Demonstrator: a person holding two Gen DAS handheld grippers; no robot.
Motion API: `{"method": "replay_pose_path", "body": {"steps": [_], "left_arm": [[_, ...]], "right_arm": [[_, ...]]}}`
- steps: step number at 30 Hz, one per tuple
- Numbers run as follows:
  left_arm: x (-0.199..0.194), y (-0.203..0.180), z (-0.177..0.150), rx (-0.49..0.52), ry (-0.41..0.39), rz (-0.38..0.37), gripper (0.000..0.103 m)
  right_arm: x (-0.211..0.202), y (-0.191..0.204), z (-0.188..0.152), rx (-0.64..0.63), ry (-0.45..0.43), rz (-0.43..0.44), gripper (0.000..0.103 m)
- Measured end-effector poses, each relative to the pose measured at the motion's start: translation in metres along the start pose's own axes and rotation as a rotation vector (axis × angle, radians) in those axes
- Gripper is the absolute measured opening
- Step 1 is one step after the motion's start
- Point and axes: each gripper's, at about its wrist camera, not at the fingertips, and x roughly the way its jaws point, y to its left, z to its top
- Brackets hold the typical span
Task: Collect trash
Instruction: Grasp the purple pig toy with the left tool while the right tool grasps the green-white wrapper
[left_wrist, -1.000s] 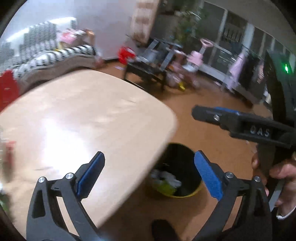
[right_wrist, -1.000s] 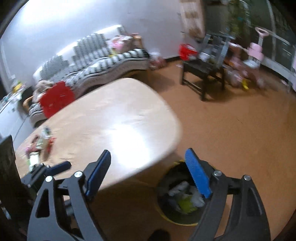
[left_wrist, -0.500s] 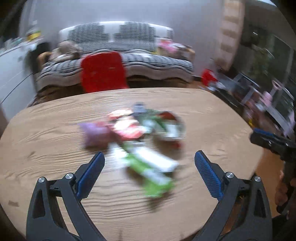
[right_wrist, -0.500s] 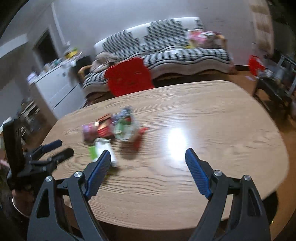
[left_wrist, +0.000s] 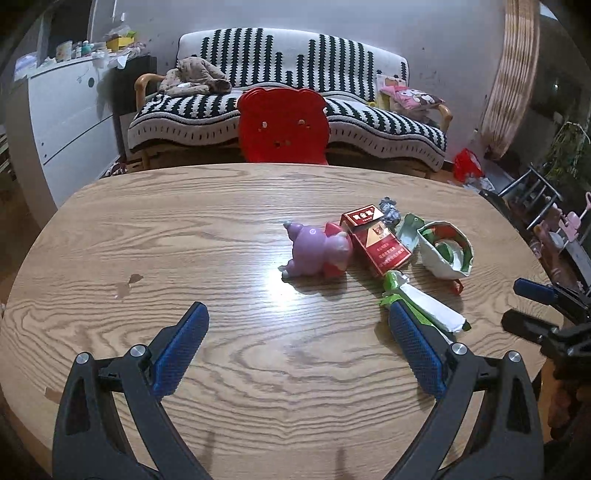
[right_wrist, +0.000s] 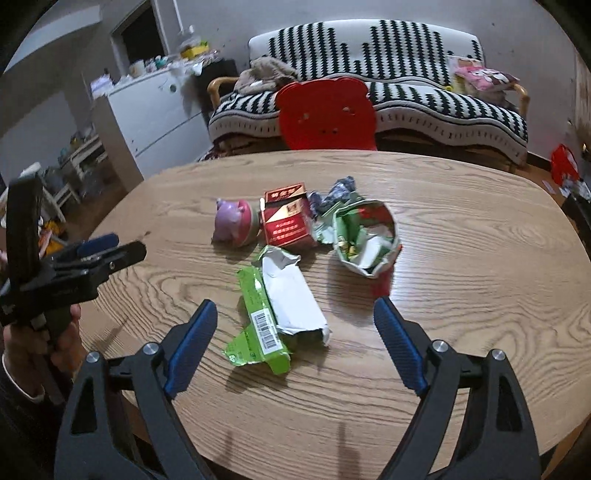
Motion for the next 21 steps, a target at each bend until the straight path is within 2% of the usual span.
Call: {"method": "replay_pose_path", "body": {"steps": [6, 9, 15, 21], "left_arm": [[0.024, -0.008, 0.007, 0.042, 0.004, 0.022, 0.096], [0.050, -0.012, 0.013, 0.074, 0.012, 0.038, 0.096], [0.105, -0.019, 0.021, 0.120, 0.075, 0.004, 0.096], [0.136, -0.031, 0.027, 0.169, 0.115, 0.002, 0.096]], "right_arm": [[0.012, 0.004, -0.002, -0.025, 0.025, 0.001, 0.084], [0.027, 0.010, -0.004, -0.060, 0.053, -0.007, 0.084], [0.052, 0.016, -0.008, -0.124, 0.090, -0.038, 0.084], [0.079, 0.016, -0.013, -0.162, 0.136, -0.054, 0.084]]}}
